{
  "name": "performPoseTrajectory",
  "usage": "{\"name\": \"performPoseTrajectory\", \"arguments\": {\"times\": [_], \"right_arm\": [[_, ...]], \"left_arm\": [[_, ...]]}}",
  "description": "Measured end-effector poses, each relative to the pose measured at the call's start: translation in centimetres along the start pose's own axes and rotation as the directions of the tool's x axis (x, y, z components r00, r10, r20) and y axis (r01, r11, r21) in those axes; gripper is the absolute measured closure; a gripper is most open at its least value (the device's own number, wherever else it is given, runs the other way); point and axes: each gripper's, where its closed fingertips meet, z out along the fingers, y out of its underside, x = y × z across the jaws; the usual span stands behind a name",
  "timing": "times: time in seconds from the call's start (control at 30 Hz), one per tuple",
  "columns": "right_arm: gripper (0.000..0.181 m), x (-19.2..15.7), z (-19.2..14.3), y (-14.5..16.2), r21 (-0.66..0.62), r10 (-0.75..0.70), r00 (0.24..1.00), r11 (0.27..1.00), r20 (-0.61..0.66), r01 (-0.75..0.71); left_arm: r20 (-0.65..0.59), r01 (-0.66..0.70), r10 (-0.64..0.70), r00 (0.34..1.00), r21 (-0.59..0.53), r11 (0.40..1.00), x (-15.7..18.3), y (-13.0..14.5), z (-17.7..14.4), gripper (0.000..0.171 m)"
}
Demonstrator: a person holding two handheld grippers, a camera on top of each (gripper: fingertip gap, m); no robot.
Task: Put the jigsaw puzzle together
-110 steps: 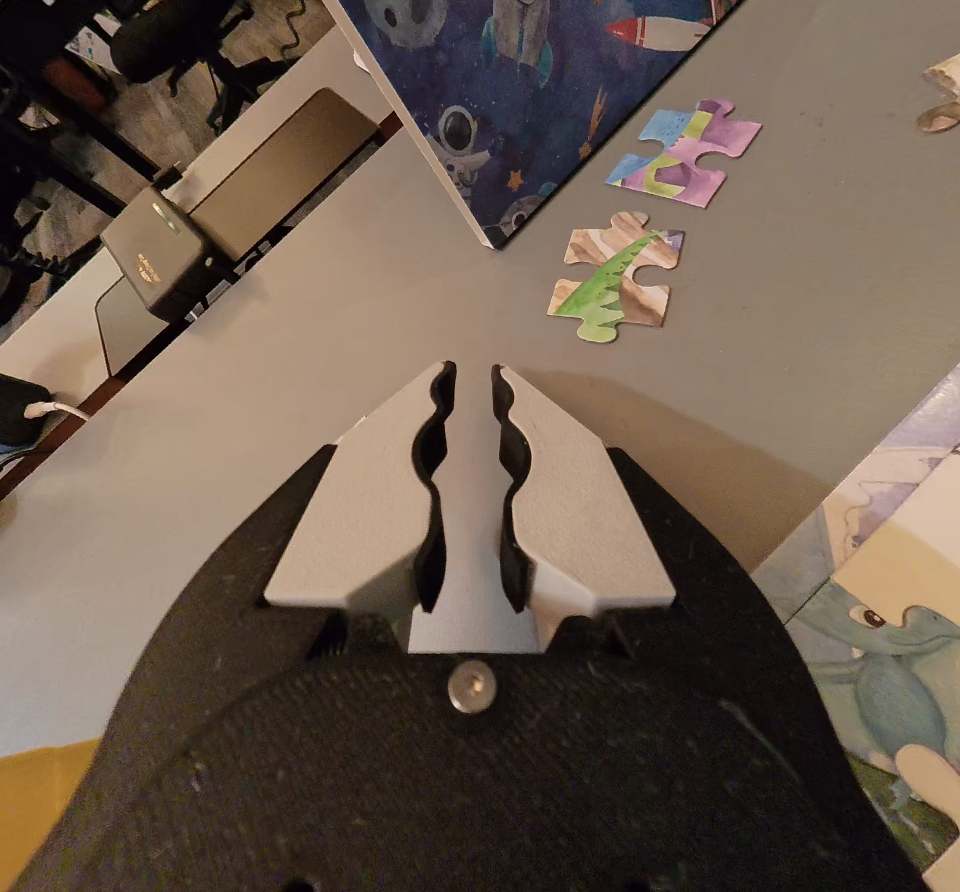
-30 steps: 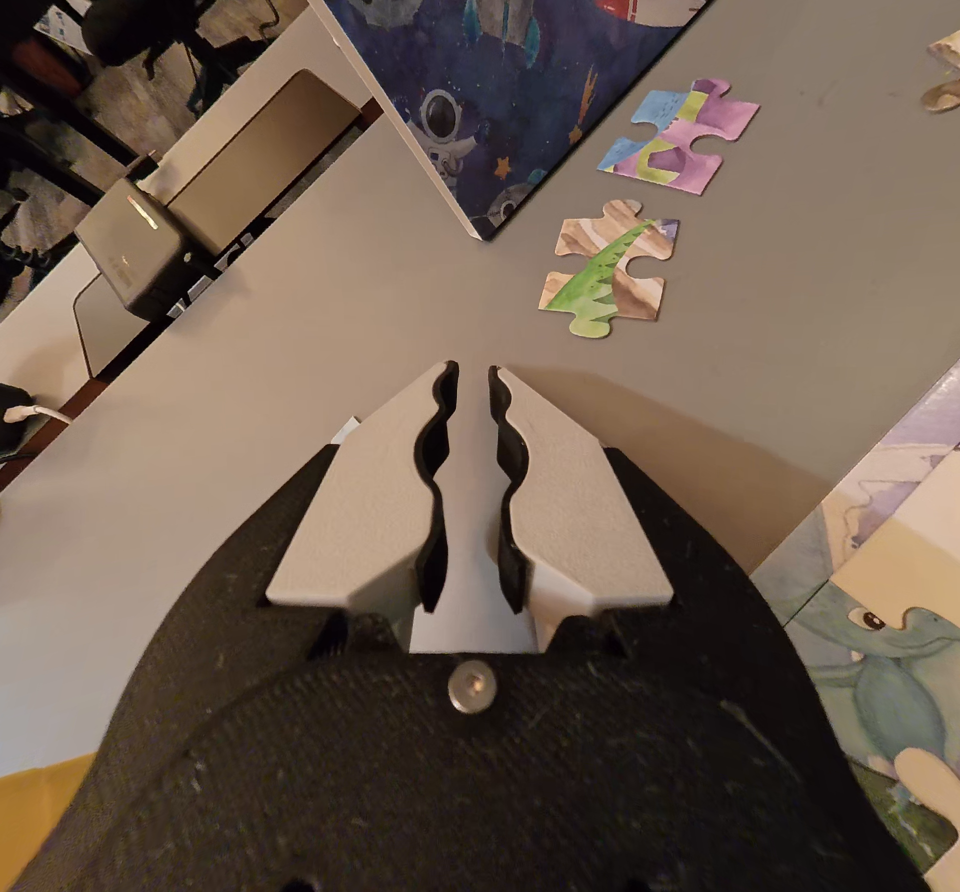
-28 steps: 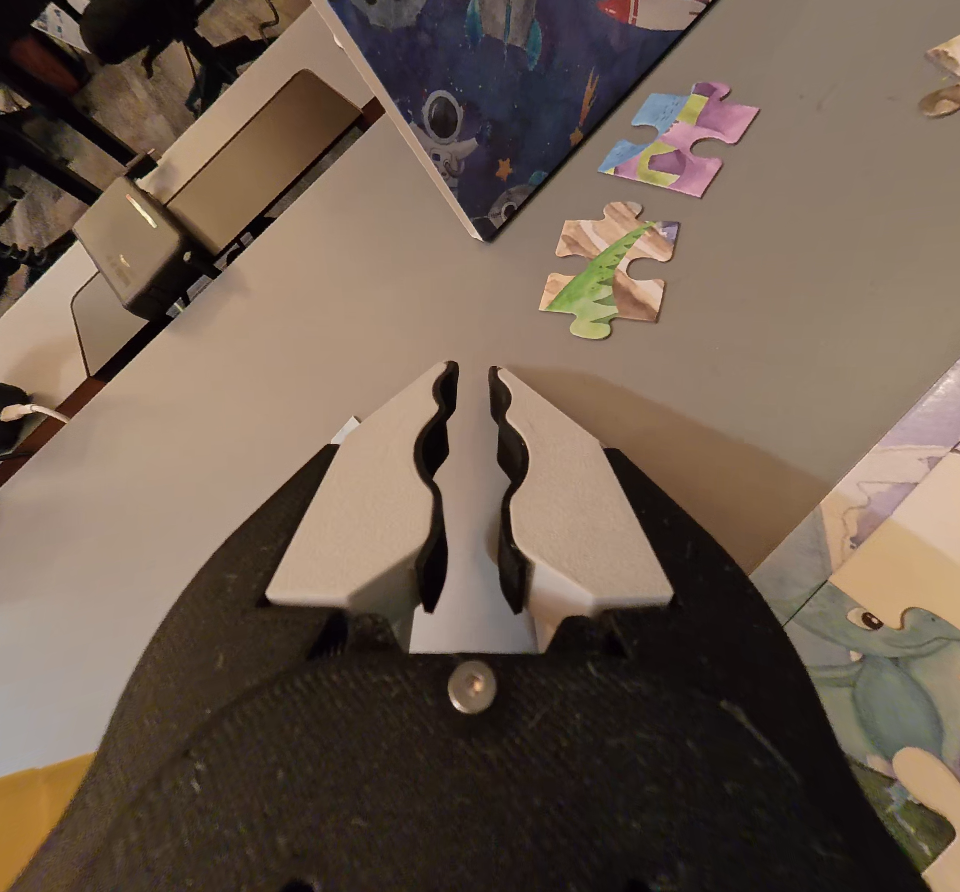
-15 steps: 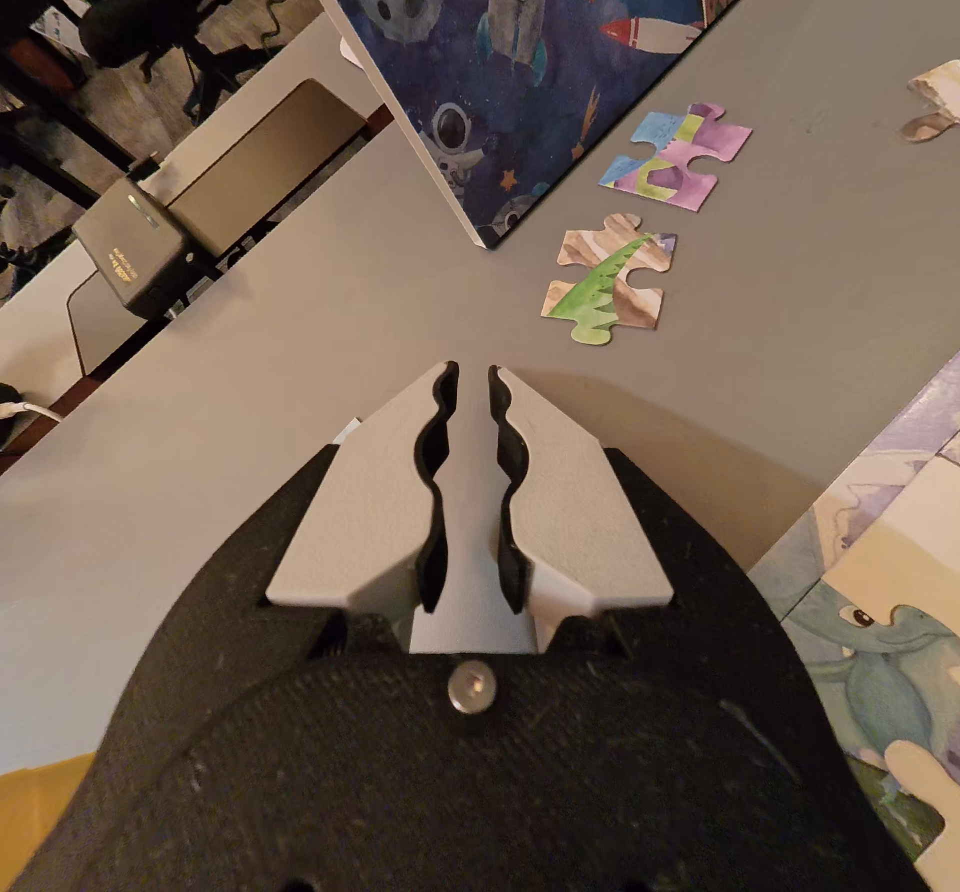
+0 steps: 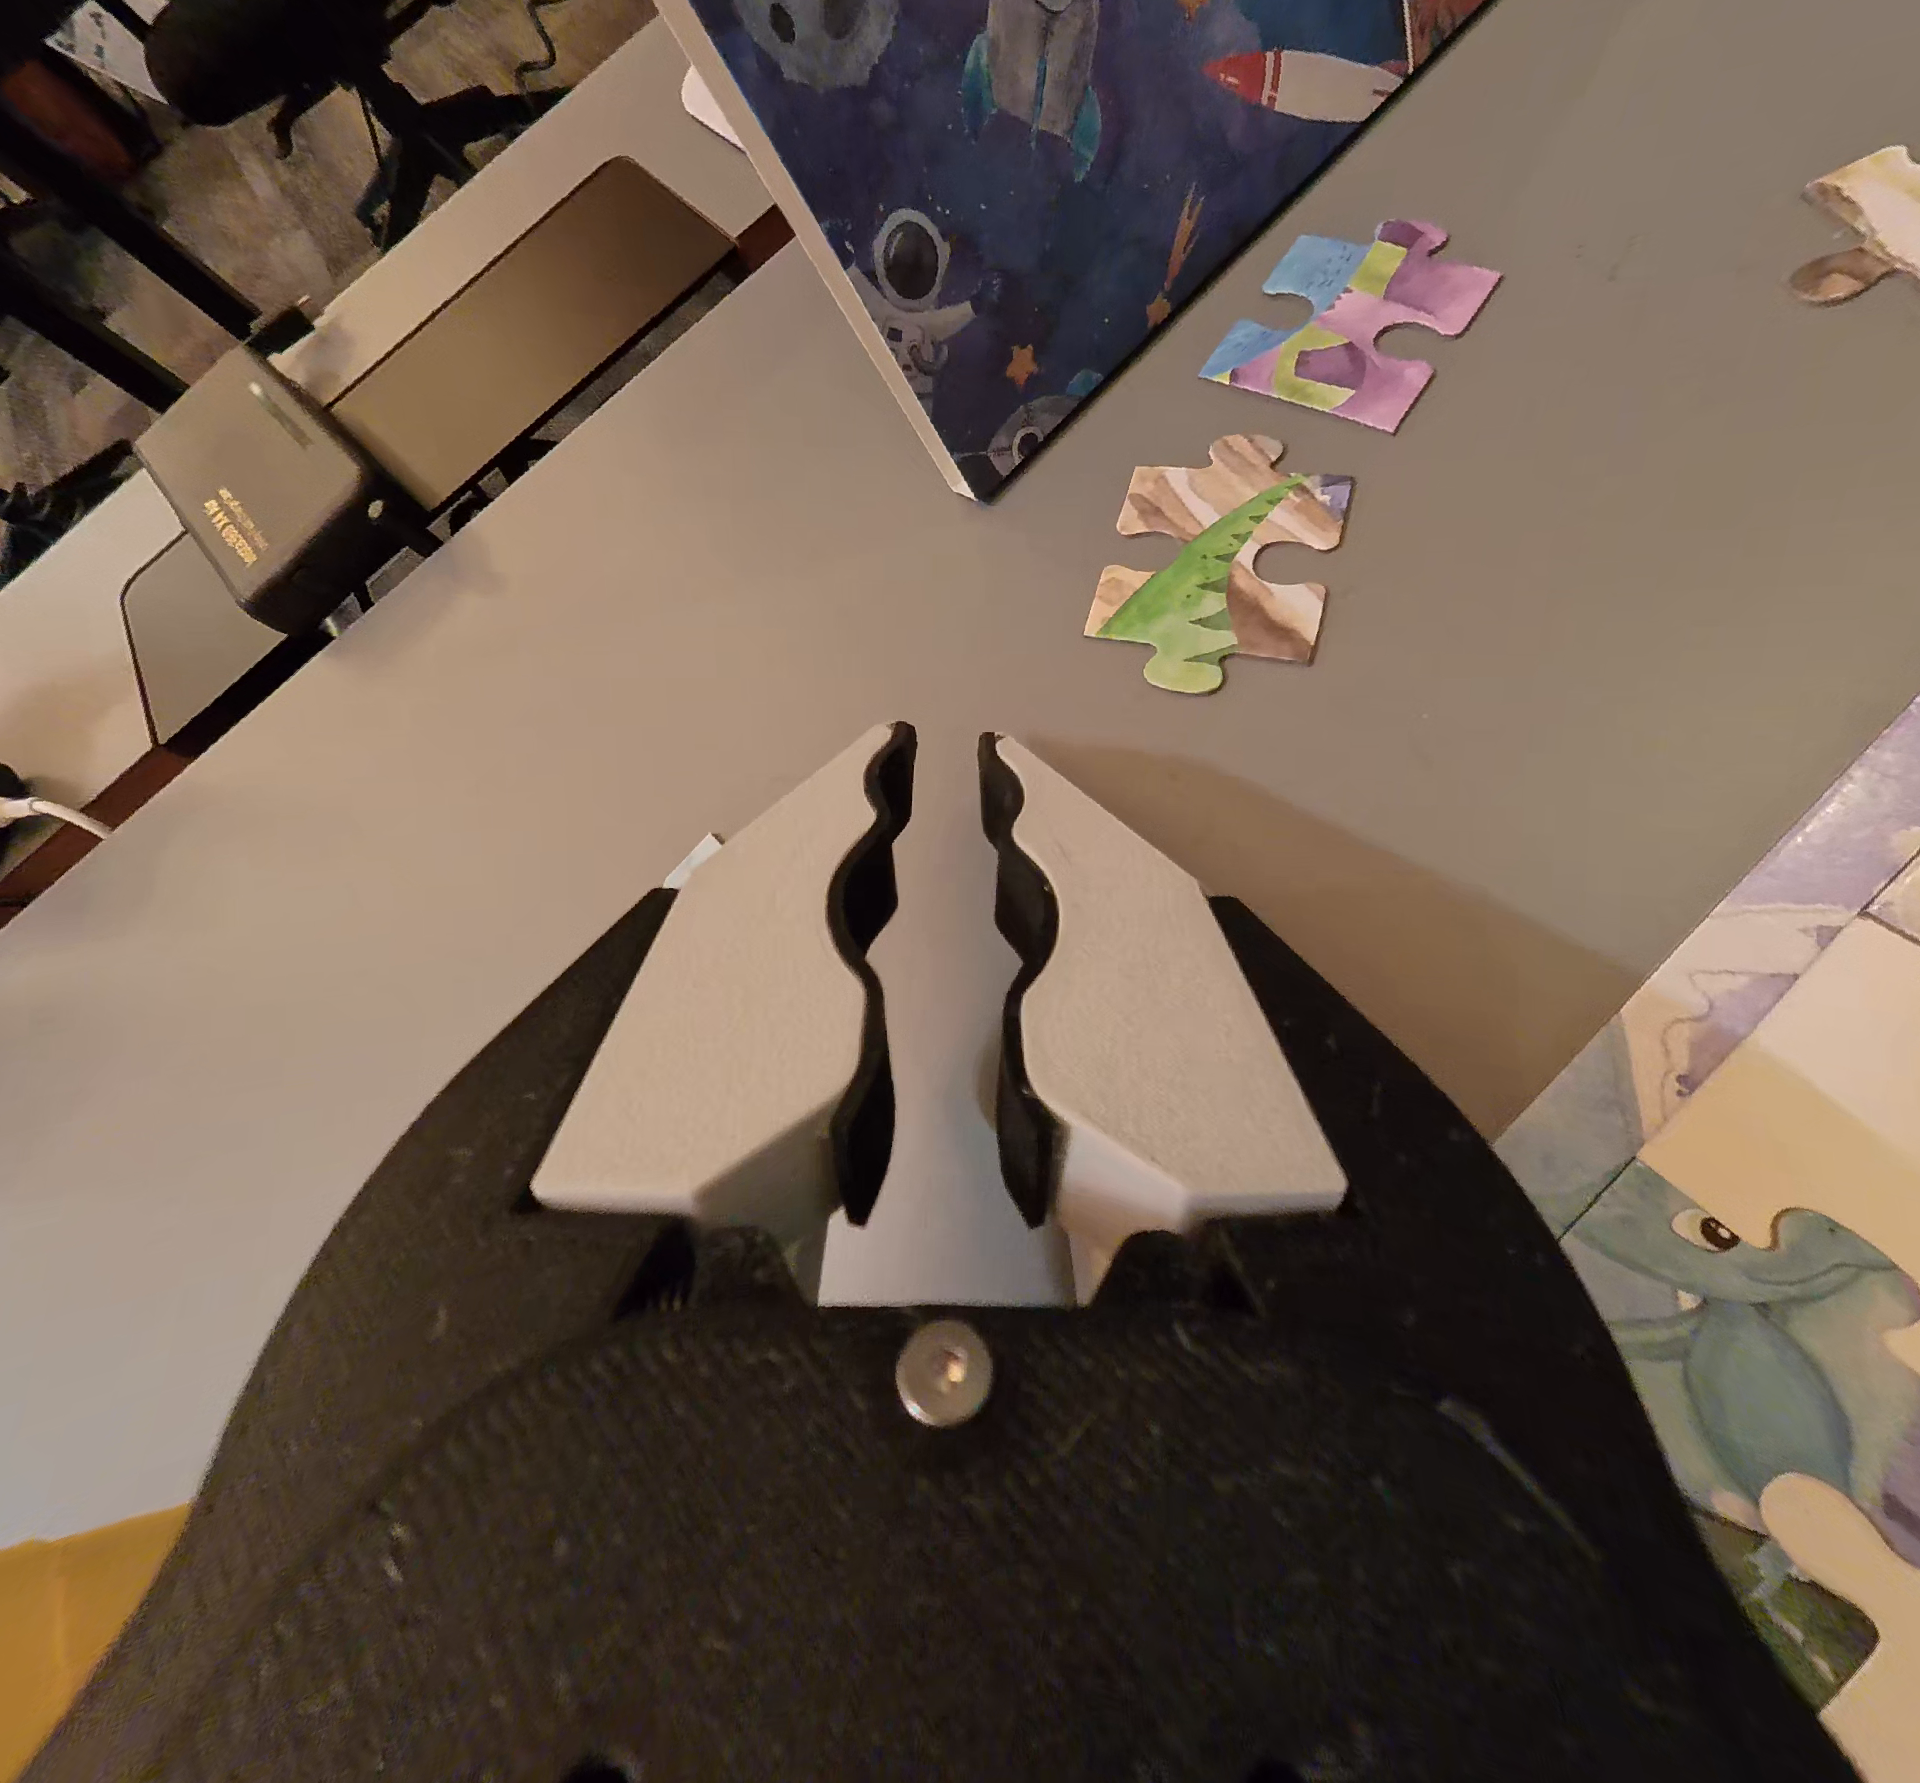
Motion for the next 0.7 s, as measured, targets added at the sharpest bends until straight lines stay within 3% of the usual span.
{"name": "performPoseTrajectory", "arguments": {"times": [0.23,0.7], "right_arm": [[0.153,-0.4,-0.1,-0.4,0.033,0.049,0.998,0.998,0.046,-0.05],[0.152,-0.6,0.4,0.0,-0.001,-0.043,0.999,0.999,0.001,0.043]], "left_arm": [[-0.006,0.01,-0.01,1.0,0.003,1.0,0.0,0.0,0.0,0.161],[-0.007,0.008,-0.008,1.0,0.002,1.0,0.0,0.0,0.0,0.16]]}}
